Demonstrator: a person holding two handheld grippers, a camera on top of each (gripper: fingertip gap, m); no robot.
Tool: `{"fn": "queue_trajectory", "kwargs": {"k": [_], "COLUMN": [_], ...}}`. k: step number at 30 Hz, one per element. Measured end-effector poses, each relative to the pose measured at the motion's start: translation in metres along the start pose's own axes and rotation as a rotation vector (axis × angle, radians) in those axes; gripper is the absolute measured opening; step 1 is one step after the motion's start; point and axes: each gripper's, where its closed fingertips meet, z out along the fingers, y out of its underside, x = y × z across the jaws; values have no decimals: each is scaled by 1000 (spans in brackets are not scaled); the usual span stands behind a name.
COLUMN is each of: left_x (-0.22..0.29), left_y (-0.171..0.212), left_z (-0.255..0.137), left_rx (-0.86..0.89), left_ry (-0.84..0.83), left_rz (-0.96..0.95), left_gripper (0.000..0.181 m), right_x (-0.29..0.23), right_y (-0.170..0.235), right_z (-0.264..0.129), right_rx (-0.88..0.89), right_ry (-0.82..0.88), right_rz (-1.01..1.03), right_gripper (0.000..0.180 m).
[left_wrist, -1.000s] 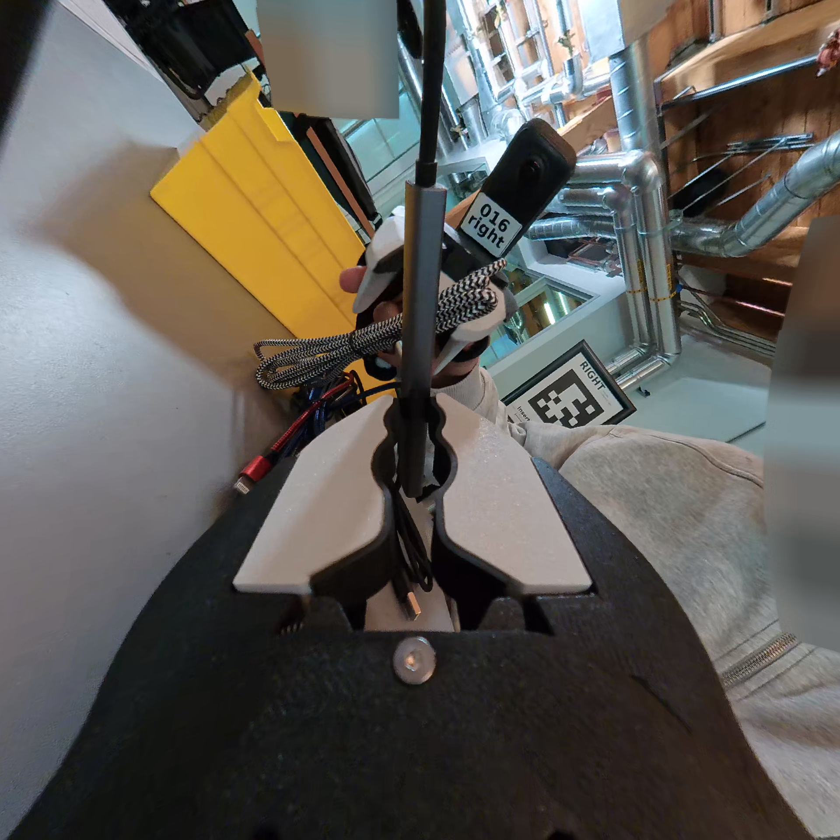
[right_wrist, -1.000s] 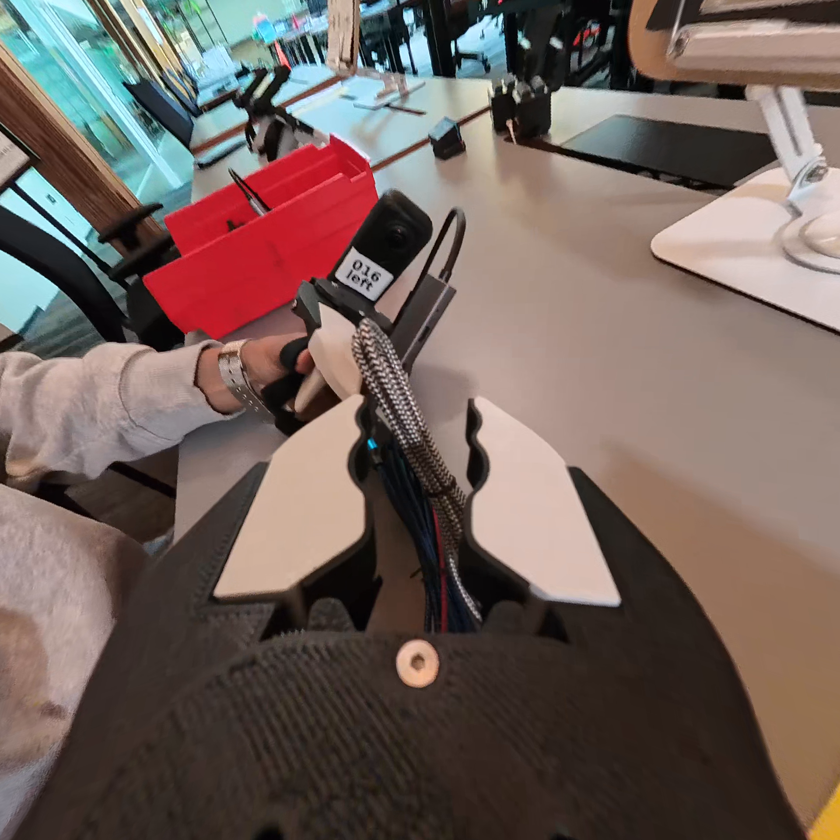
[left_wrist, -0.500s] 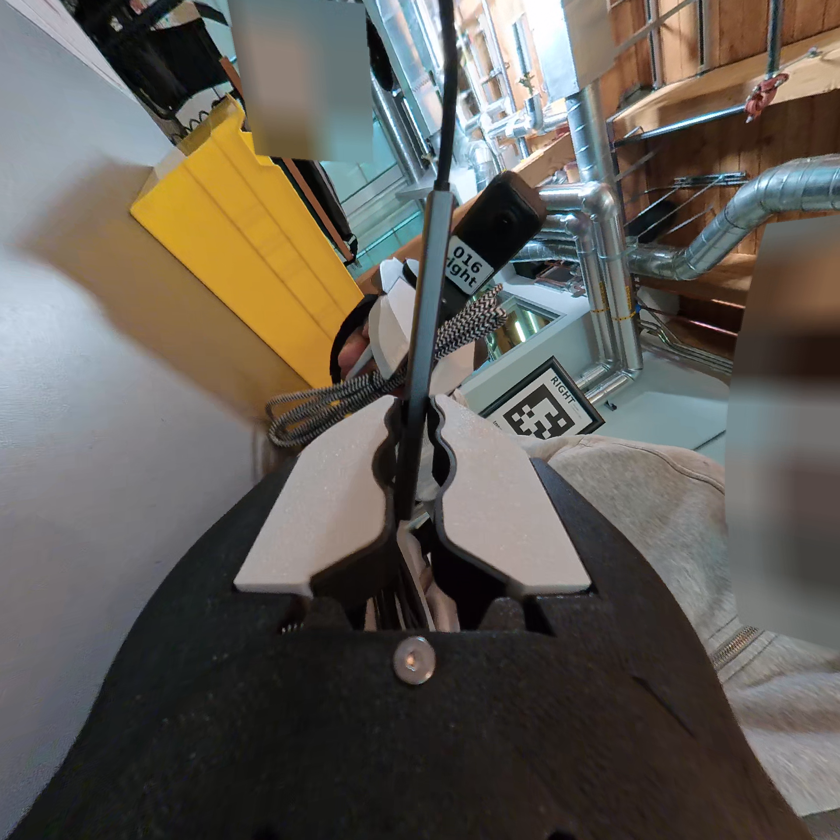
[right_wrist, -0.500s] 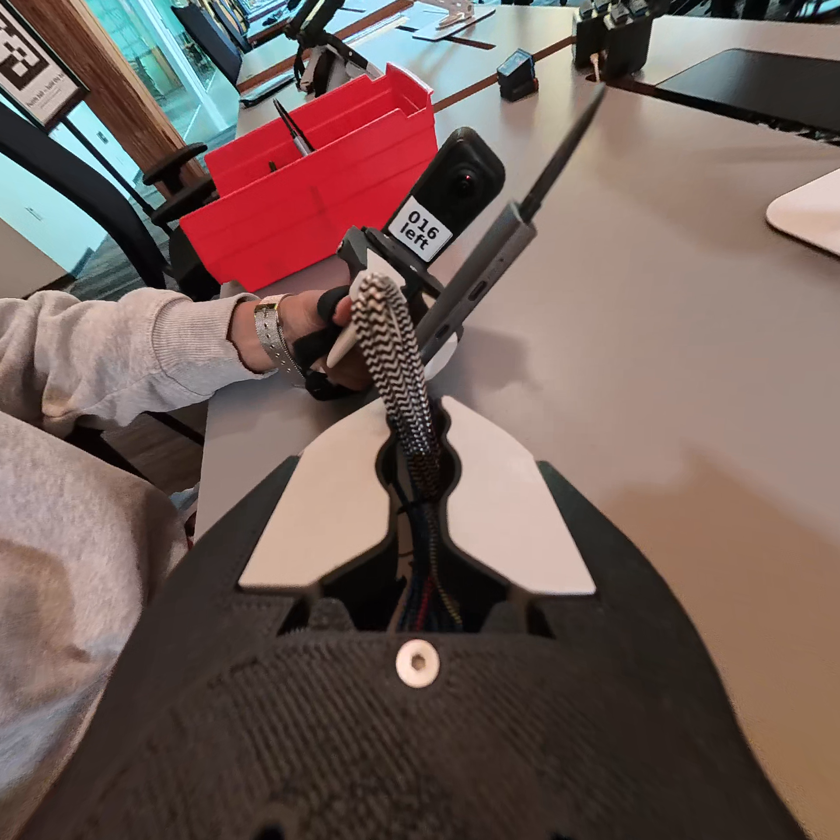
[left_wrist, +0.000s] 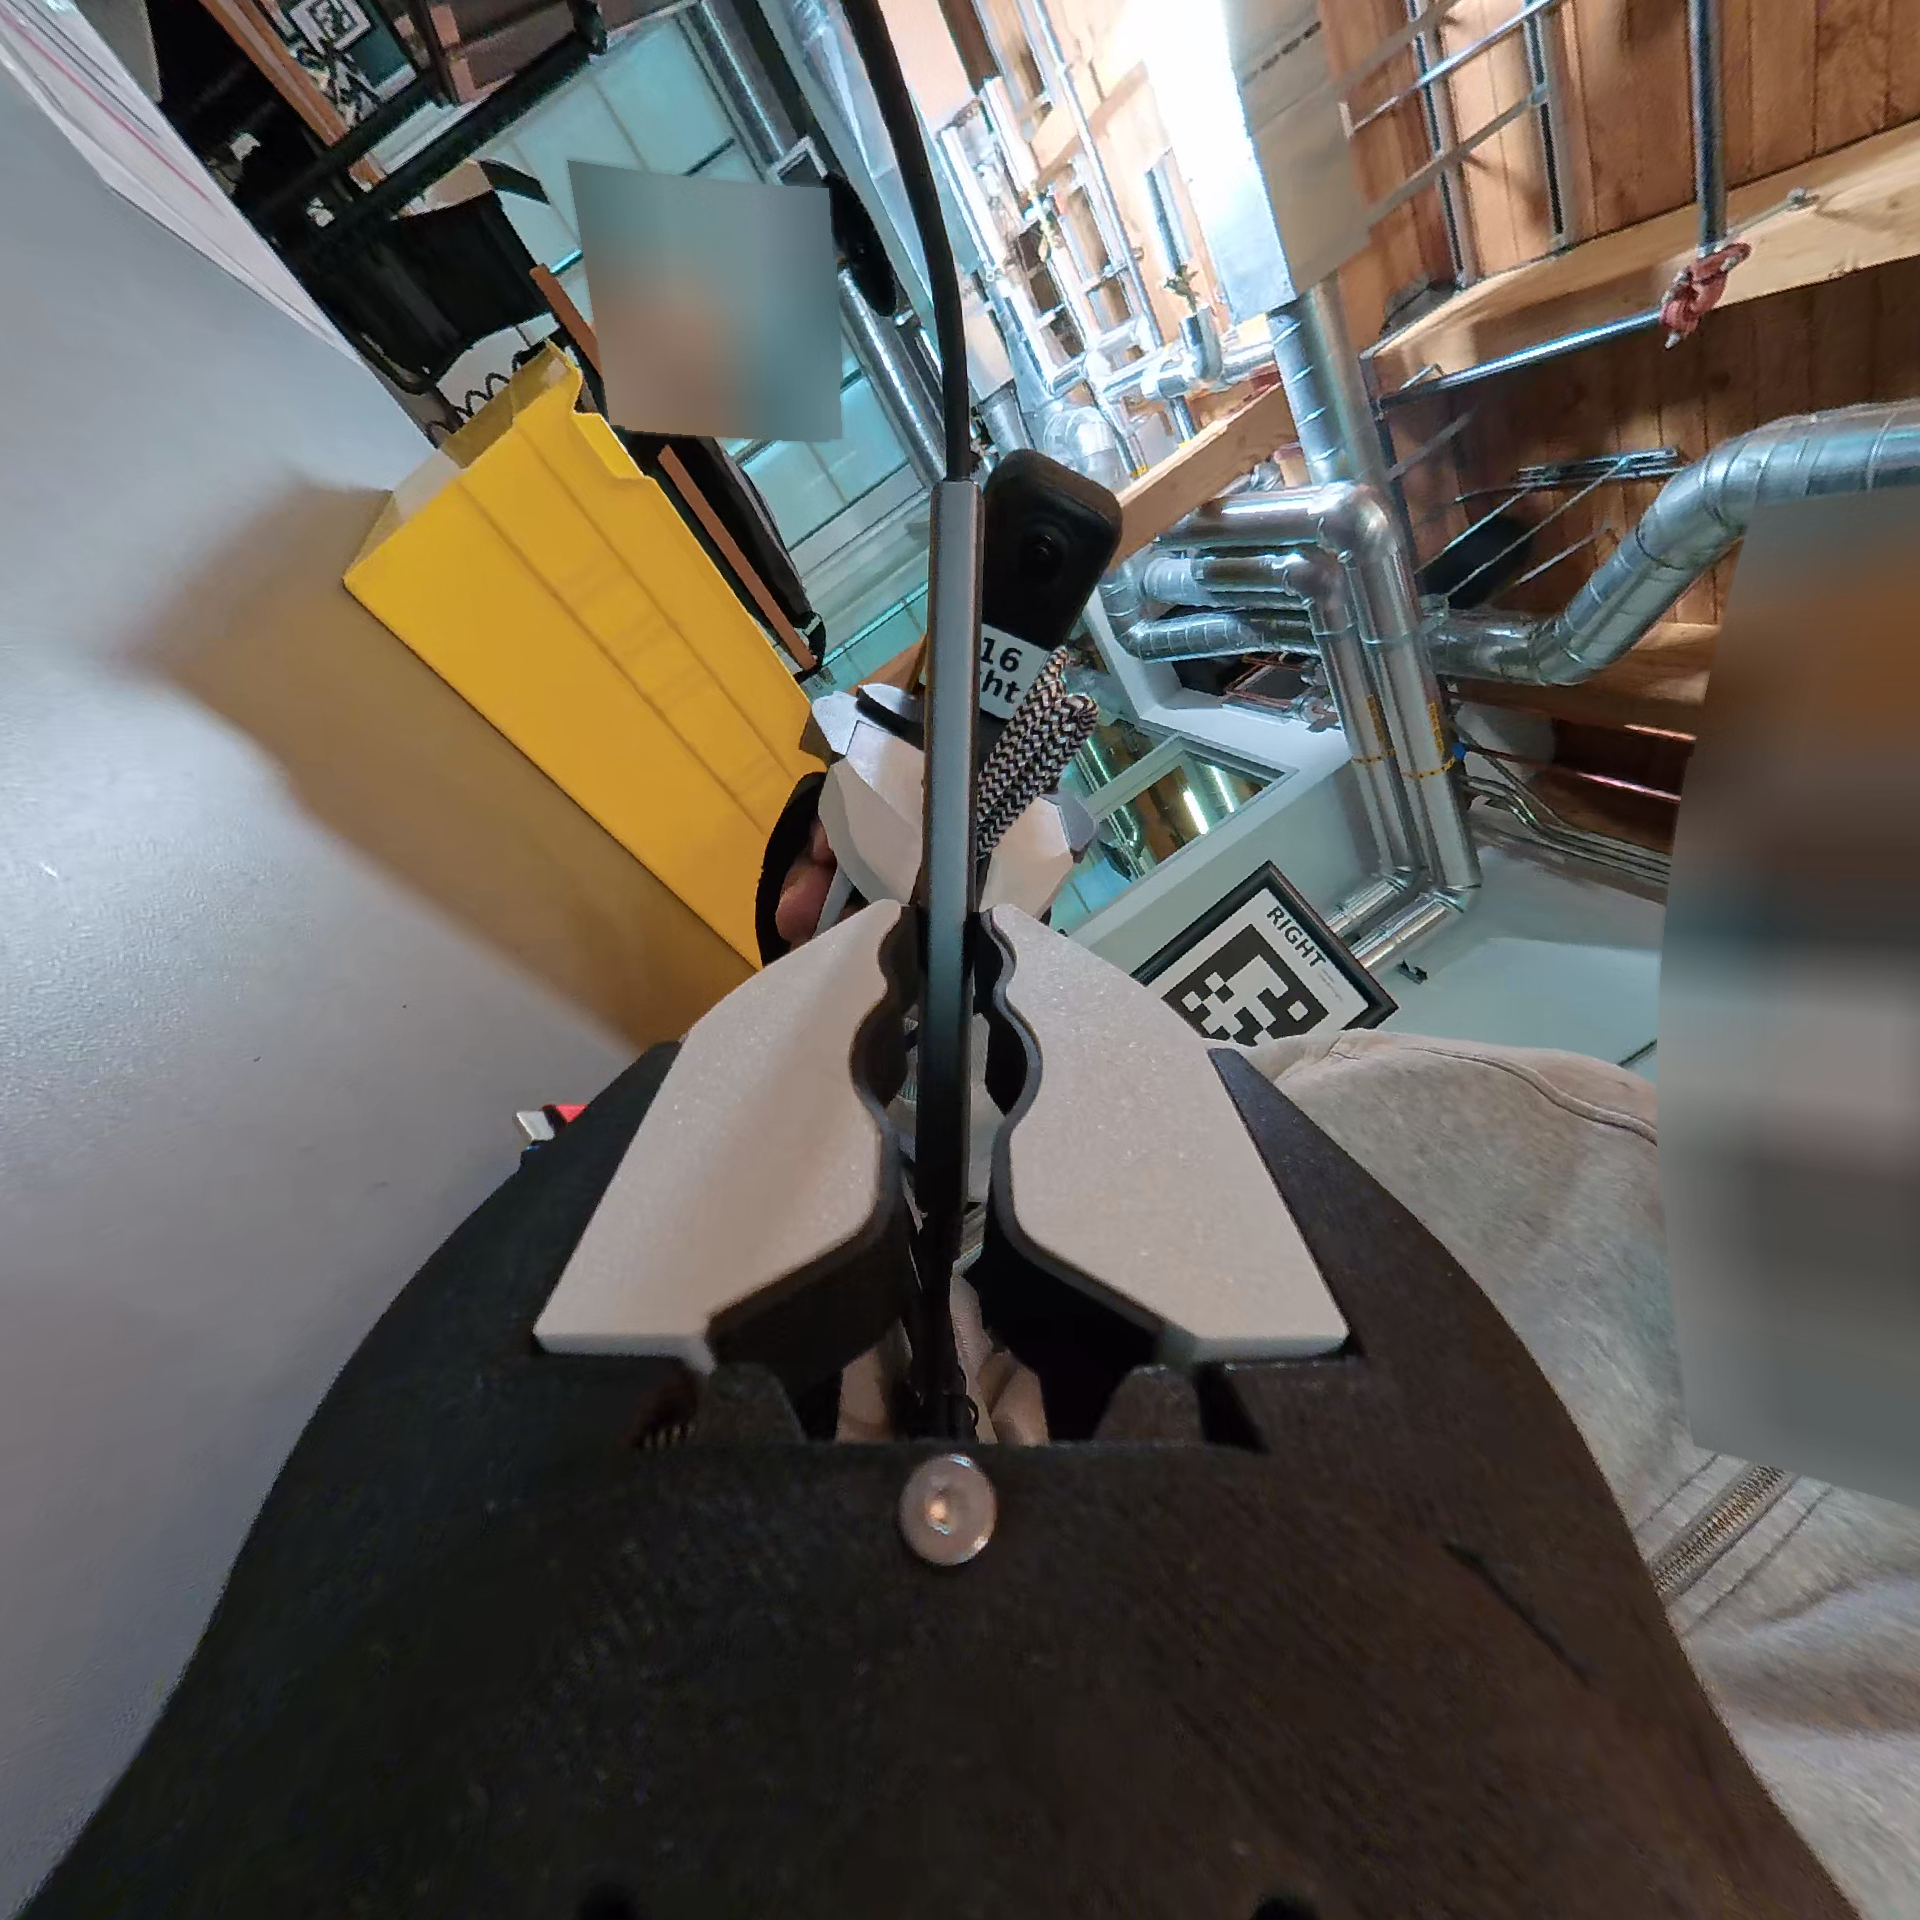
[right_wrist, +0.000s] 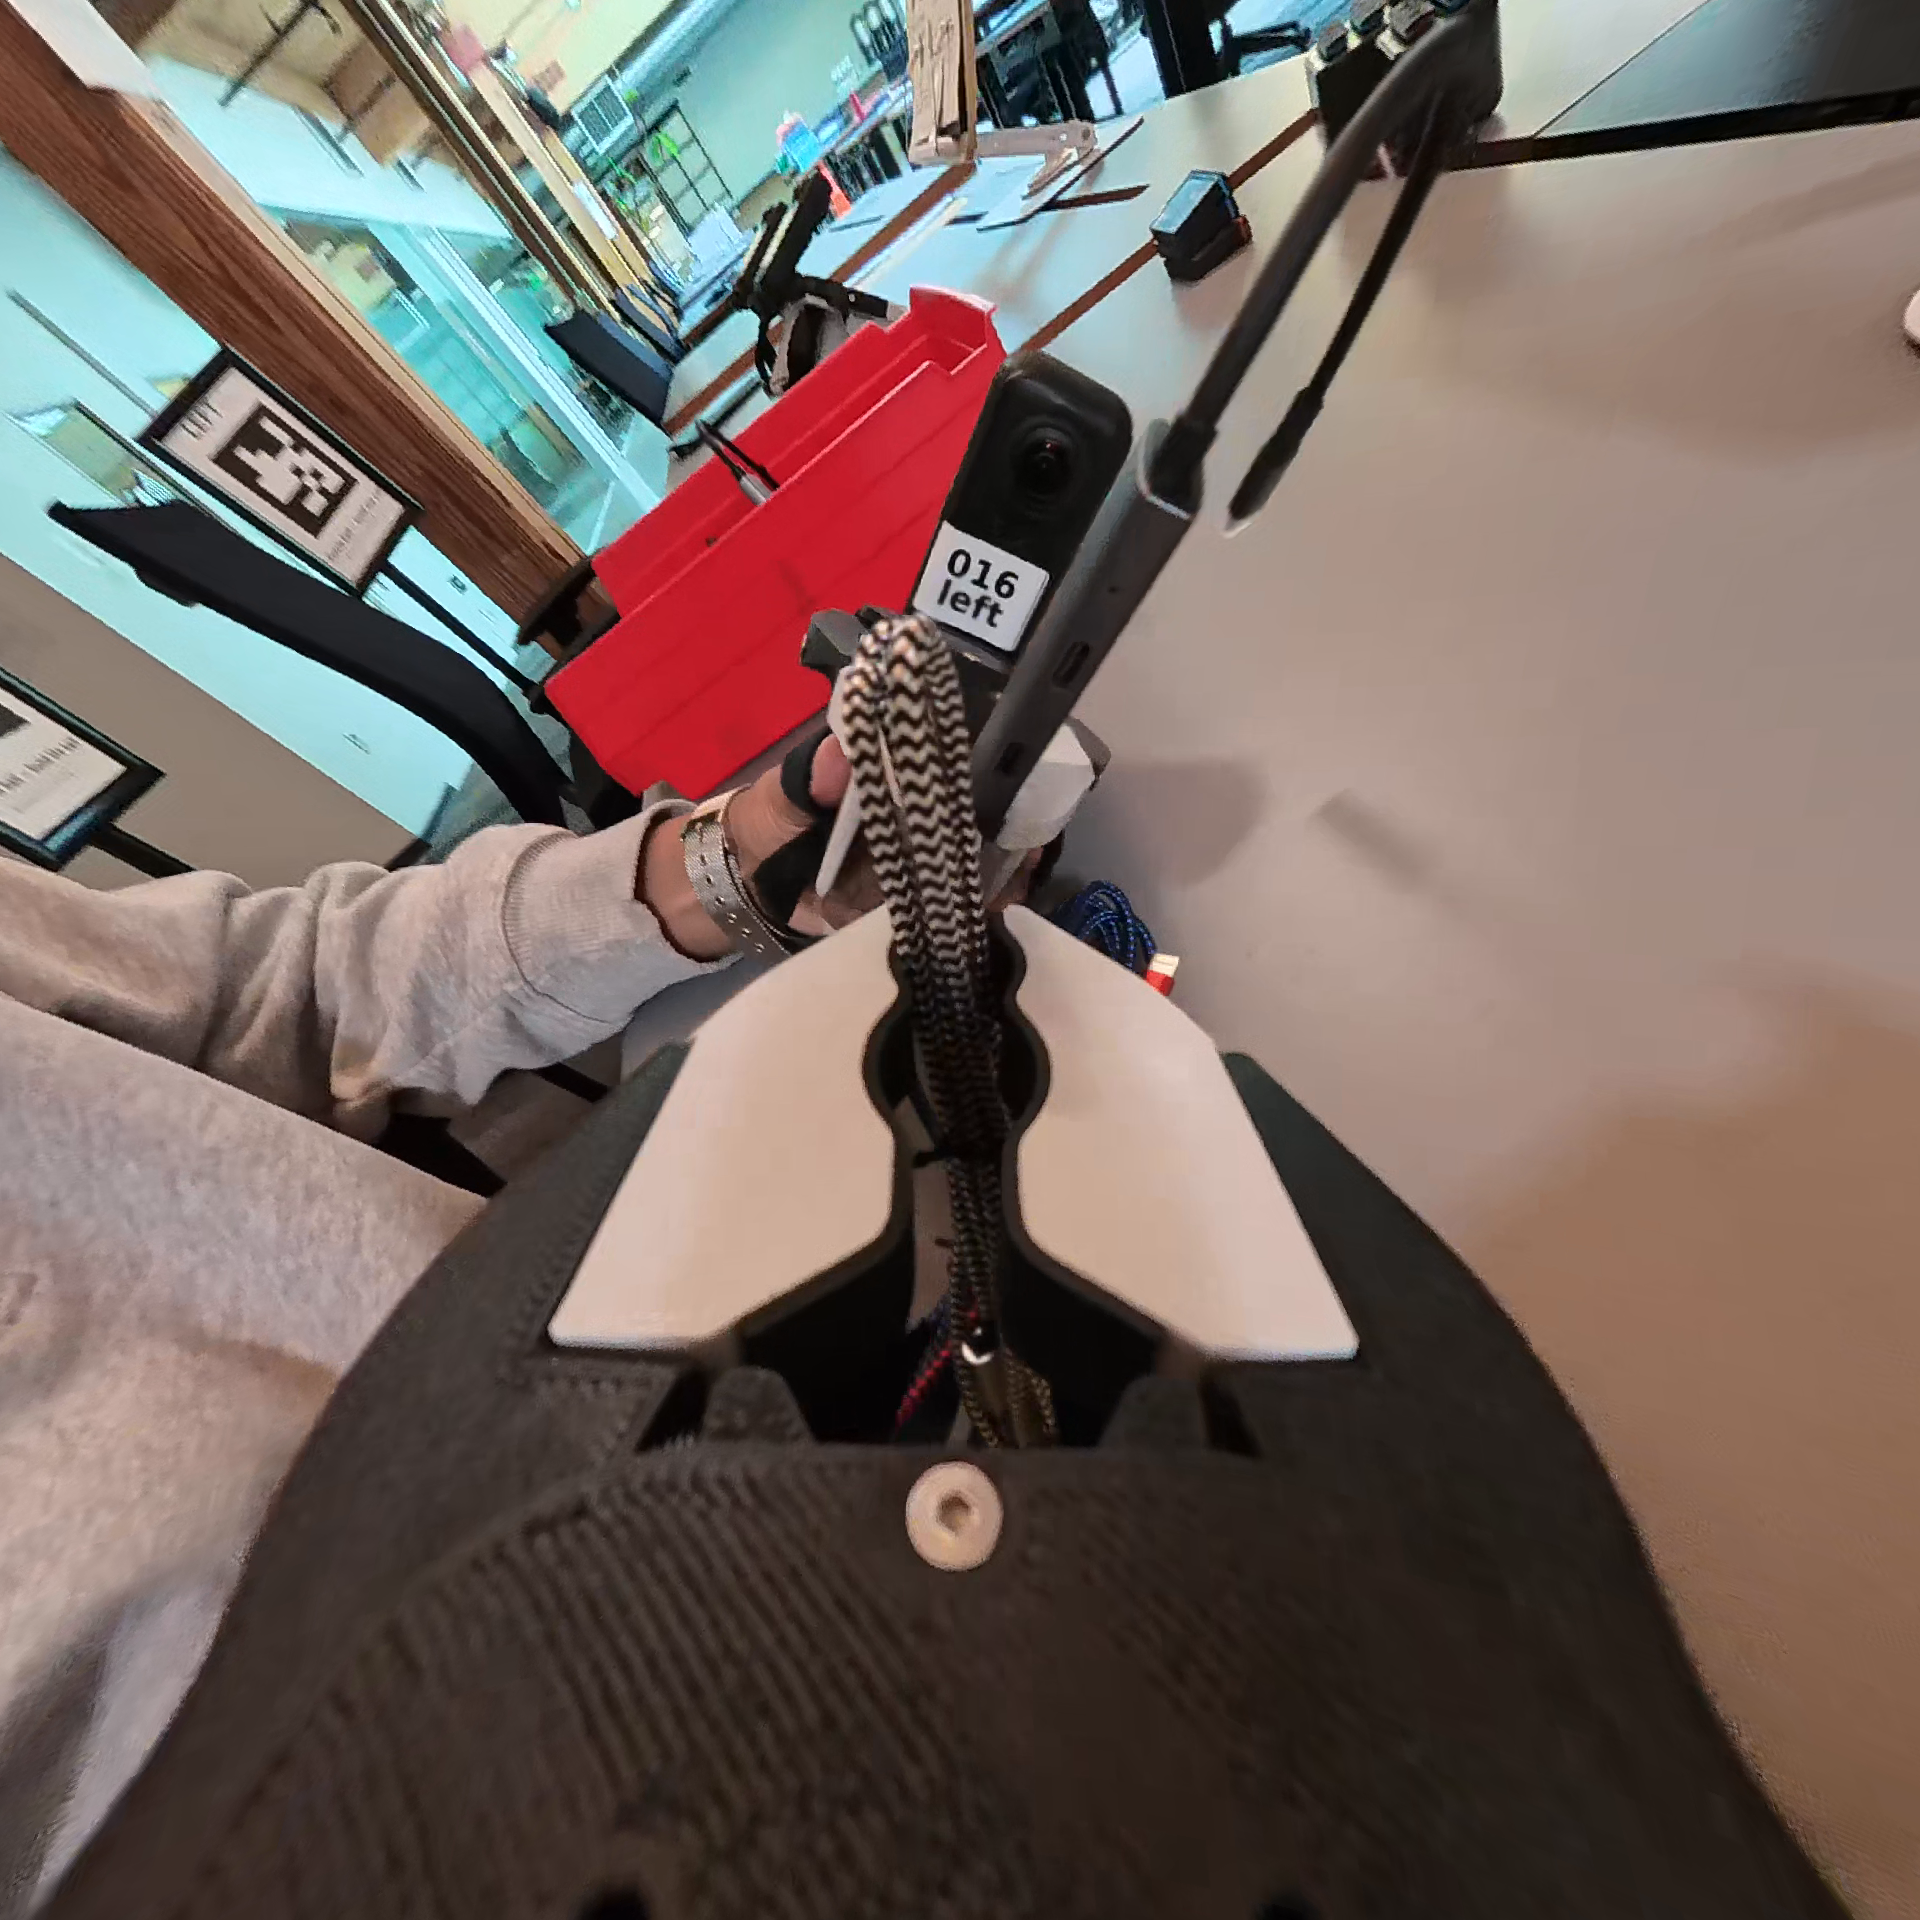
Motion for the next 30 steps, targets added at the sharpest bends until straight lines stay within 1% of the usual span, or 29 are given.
{"fn": "queue_trajectory", "kwargs": {"k": [3,10,22,26,30], "left_x": [0,-4,-6,-7,-5], "left_y": [0,6,7,7,7], "left_z": [0,4,4,5,5], "left_rx": [-1,-40,-44,-45,-51], "left_ry": [0,-44,-69,-96,-82], "left_rz": [6,35,45,67,52], "left_gripper": [8,8,9,9,10], "right_x": [-2,0,2,4,3], "right_y": [-1,-2,0,1,1], "right_z": [-1,-1,-1,0,1], "right_rx": [19,52,19,35,48], "right_ry": [-37,-54,-8,20,16], "right_rz": [29,80,79,71,67], "right_gripper": [13,9,8,8,8]}}
